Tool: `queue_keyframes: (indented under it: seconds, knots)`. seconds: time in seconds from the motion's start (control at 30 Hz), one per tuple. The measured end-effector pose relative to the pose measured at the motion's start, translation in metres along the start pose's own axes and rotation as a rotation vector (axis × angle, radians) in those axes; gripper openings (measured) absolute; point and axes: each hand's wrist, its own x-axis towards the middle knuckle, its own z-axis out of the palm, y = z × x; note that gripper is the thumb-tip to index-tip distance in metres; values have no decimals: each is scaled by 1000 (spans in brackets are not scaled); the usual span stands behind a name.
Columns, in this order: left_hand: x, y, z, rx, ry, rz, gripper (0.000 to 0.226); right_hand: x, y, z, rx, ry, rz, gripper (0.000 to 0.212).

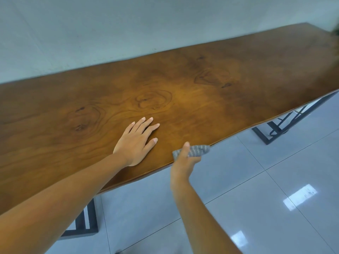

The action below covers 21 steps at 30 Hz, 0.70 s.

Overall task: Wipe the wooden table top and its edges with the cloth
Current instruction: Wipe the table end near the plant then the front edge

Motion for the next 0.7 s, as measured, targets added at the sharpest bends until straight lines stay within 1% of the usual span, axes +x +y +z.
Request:
queue_keyframes:
  seconds: [0.07, 0.13, 0.2, 0.27, 0.37, 0.43, 0.5, 0.63, 0.7]
  knots:
    - [0, -3, -1, -64, -1, 9, 67, -38, 31, 13, 4, -76, 15, 69]
    - [3, -8, -2, -198, 3, 10, 59, -71, 54, 25, -8, -145, 18, 72]
    - [5, -13, -7, -368, 6, 6, 49, -89, 66, 31, -22, -182, 33, 74]
    - [2, -19, -12, -464, -5, 12, 43, -91, 64, 32, -51, -189, 68, 71]
    - [-16, -35, -19, -404, 23, 34, 43, -76, 44, 27, -116, -156, 132, 59]
    - [-33, -50, -24, -372, 31, 48, 45, -59, 26, 22, -163, -94, 93, 57]
    - [-52, -67, -30, -344, 22, 71, 46, -41, 8, 16, -203, -15, 45, 60]
    - [-90, -105, -45, -280, 1, 82, 55, -19, -12, 9, -214, 62, 81, 78]
    - [-109, -126, -50, -263, -4, 65, 60, -26, -11, 12, -199, 99, 90, 80]
